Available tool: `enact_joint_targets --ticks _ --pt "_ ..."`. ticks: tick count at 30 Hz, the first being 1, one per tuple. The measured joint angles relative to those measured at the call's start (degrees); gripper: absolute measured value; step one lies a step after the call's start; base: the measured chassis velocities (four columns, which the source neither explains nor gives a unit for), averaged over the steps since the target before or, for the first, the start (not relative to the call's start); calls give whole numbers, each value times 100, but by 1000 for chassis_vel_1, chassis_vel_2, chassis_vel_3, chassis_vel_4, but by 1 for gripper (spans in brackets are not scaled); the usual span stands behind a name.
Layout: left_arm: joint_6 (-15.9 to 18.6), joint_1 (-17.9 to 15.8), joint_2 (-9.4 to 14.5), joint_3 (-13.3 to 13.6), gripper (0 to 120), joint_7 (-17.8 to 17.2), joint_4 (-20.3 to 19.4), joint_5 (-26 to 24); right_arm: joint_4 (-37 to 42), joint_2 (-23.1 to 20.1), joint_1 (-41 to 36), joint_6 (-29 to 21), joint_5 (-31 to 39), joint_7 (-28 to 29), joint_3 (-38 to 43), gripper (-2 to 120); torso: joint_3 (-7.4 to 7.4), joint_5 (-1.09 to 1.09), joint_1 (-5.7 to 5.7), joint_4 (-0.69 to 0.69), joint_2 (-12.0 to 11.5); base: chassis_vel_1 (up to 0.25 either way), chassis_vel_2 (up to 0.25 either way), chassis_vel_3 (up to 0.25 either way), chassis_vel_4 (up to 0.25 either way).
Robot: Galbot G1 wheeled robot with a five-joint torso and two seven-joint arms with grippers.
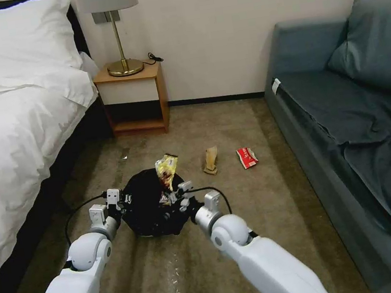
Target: Pick up the trash bin, then pick up the garbage on the floor and place it into the trash bin.
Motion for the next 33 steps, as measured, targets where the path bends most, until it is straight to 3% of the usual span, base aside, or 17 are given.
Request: enact_joint_targets --ticks 2,7,8,11,12,18,20,24,33 --pt "-1 19 -37 0 4 1 2 -1 -137 66 -70 76 -140 43 -45 16 0 0 0 -2 0 0 0 0 0" --pt "-19 59 -63 -21 4 12 18 5 -231 179 -92 110 -200 34 -49 30 0 0 0 -1 0 0 0 0 0" --pt "-28 74 -64 -38 4 14 19 11 -238 220 -95 110 -205 38 -56 38 0 0 0 -1 0 0 0 0 0" --pt "-34 89 -64 -57 4 19 18 14 -241 241 -104 111 -225 62 -61 45 -1 1 0 -1 0 0 0 0 0" --pt "-37 97 -62 -65 4 21 14 16 -248 242 -114 135 -258 80 -61 53 -1 1 0 0 0 0 0 0 0" --pt "-45 114 -56 -91 4 22 0 32 -266 247 -165 291 -383 156 -25 68 0 1 0 -1 0 0 0 0 0" --pt "-60 132 -60 -107 4 21 5 78 -241 253 -216 272 -460 453 66 81 -1 1 0 -1 0 0 0 0 0" --pt "-78 197 -66 -131 4 23 6 126 -286 120 -252 272 -580 731 206 95 0 1 0 0 0 0 0 0 0" --pt "-112 268 8 -207 4 39 -19 157 -331 -490 -321 345 -583 1009 666 100 0 1 0 -1 0 0 0 0 0"
